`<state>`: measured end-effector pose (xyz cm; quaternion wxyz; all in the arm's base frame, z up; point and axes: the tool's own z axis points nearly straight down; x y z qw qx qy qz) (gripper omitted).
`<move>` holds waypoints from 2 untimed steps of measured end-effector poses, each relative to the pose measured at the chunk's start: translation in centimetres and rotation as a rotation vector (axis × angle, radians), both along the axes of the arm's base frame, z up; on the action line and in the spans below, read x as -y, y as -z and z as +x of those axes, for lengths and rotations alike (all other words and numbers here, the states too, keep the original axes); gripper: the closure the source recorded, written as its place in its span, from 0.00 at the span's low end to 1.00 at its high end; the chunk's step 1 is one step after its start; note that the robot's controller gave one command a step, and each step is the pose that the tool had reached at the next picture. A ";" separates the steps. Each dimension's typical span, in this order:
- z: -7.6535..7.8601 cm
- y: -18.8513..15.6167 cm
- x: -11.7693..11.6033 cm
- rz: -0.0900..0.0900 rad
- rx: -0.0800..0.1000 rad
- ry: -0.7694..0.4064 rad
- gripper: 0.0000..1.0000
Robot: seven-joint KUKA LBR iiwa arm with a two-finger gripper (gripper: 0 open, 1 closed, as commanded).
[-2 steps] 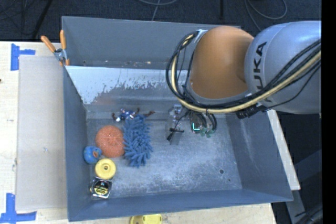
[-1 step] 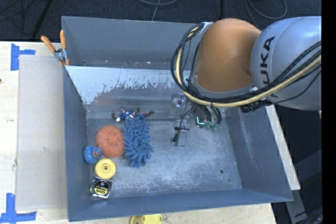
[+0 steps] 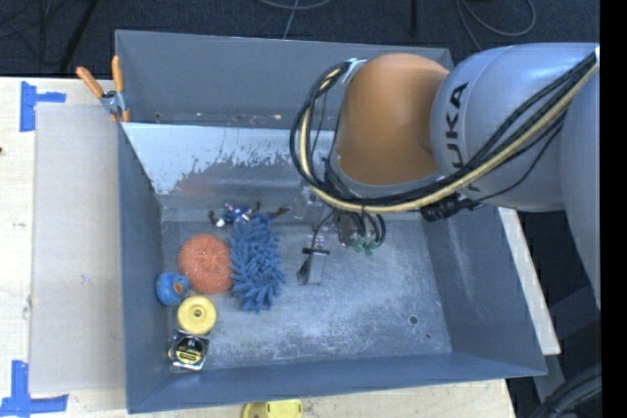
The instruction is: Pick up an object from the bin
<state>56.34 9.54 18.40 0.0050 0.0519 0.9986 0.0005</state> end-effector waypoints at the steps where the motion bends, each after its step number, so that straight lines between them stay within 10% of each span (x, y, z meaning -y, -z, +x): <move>1: -0.2 2.1 -5.4 -0.003 -0.015 -0.060 0.00; 2: -1.3 4.7 -7.0 0.003 -0.008 -0.131 0.00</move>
Offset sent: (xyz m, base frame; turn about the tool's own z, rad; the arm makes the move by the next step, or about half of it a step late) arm -0.0188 0.0513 -0.0622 -0.1383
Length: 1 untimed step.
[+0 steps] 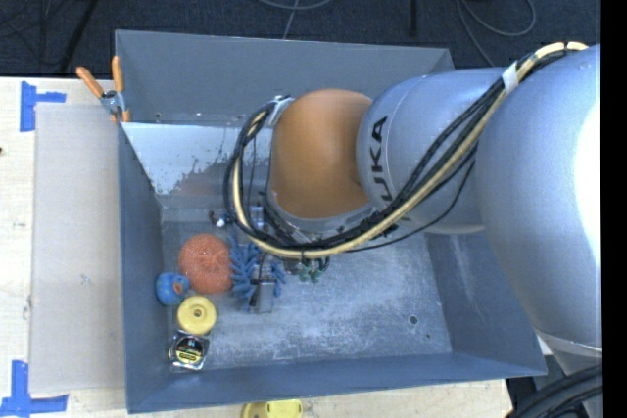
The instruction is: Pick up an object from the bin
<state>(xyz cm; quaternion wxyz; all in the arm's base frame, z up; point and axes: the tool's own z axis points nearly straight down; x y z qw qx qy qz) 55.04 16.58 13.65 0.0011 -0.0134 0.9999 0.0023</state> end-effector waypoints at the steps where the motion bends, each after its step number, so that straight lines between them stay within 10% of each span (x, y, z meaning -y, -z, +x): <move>1: 1.2 3.9 1.2 -0.004 -0.002 0.076 0.00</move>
Offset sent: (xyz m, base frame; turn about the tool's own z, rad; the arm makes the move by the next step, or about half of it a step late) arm 0.0243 -0.0090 -0.0665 0.0725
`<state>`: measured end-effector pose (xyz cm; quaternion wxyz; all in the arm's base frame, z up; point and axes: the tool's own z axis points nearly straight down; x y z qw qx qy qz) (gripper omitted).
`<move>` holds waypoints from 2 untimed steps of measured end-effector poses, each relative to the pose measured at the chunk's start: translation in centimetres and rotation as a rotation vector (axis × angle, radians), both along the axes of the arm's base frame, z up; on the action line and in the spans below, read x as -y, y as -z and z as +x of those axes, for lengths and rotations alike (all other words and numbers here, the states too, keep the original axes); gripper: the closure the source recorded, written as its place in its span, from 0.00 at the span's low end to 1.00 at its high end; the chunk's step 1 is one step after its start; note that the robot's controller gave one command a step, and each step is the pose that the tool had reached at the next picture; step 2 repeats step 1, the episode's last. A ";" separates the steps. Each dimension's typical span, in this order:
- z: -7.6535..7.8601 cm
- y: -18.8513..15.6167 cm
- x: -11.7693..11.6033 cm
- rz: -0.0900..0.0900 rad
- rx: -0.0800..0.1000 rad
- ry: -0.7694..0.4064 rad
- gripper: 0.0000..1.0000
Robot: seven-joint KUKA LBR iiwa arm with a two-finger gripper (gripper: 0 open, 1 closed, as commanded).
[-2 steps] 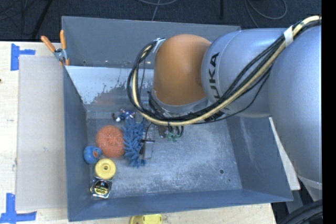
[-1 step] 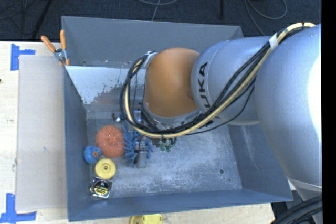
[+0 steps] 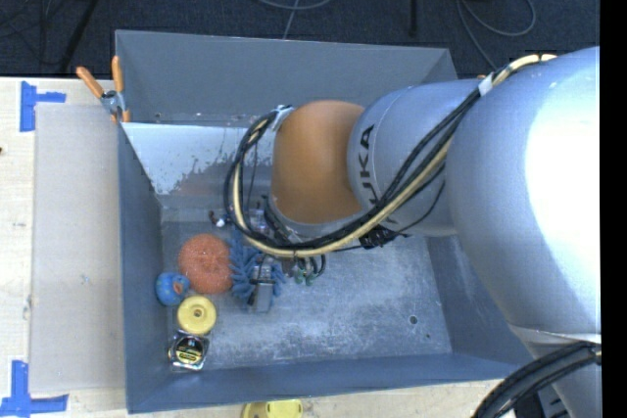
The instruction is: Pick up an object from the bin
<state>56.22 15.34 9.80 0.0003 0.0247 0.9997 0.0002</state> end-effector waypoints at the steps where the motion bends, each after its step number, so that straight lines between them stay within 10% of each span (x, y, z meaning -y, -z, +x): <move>1: 1.5 2.3 -0.6 0.004 0.004 -0.004 1.00; 2: 1.5 2.3 -0.6 0.004 0.004 -0.004 1.00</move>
Offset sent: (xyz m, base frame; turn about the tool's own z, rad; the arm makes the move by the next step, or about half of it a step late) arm 0.0000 0.0000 0.0000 0.0000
